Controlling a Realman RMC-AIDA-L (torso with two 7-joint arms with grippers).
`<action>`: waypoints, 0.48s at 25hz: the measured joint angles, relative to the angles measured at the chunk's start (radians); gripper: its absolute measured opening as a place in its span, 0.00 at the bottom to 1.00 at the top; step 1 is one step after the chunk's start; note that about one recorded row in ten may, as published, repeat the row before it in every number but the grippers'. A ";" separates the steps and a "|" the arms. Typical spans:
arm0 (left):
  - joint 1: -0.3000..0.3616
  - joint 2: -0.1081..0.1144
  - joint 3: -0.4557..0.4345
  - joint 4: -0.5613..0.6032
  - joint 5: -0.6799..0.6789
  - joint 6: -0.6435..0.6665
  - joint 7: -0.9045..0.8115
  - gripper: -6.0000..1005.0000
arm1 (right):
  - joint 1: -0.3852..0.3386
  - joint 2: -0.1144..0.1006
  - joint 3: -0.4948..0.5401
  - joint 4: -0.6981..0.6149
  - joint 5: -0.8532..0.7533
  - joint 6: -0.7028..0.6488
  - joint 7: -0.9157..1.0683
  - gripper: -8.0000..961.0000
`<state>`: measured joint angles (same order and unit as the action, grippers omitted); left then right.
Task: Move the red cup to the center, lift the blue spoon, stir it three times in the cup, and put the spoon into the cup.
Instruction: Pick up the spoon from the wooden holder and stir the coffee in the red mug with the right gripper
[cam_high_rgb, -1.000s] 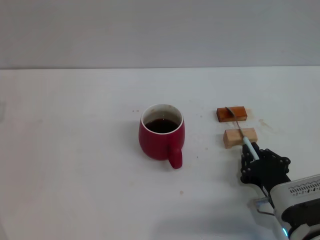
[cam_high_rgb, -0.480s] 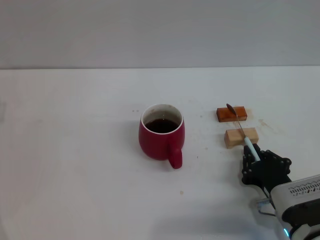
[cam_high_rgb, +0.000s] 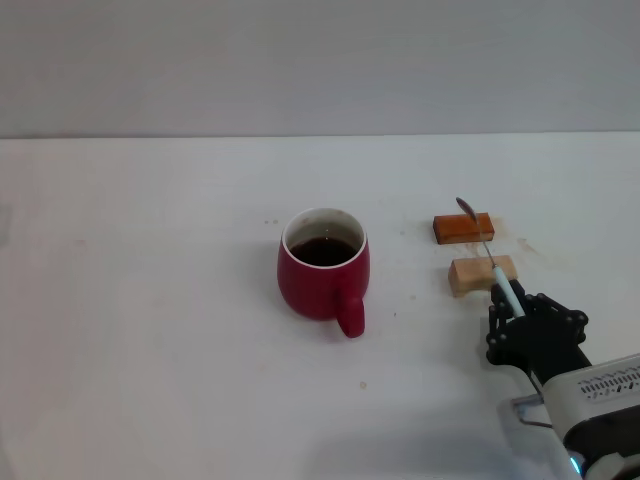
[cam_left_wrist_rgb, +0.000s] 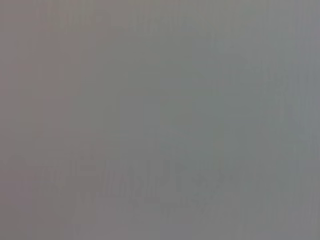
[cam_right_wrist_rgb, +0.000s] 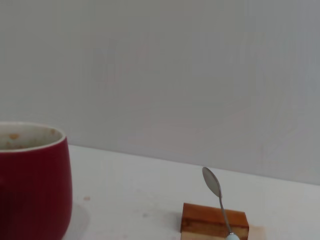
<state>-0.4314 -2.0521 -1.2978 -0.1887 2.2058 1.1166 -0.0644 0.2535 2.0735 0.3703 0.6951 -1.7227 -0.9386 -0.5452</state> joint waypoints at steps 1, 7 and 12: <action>0.000 0.000 0.000 0.001 0.000 -0.001 0.000 0.86 | -0.003 -0.002 0.001 0.007 0.000 -0.006 0.000 0.14; 0.000 0.000 0.000 0.003 0.000 -0.005 0.000 0.86 | -0.041 -0.033 0.027 0.110 0.000 -0.053 -0.002 0.14; 0.000 0.000 0.000 0.005 0.000 -0.010 0.000 0.86 | -0.058 -0.057 0.050 0.165 -0.013 -0.117 -0.004 0.14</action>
<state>-0.4312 -2.0525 -1.2978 -0.1835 2.2058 1.1067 -0.0644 0.1956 2.0165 0.4204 0.8604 -1.7358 -1.0556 -0.5489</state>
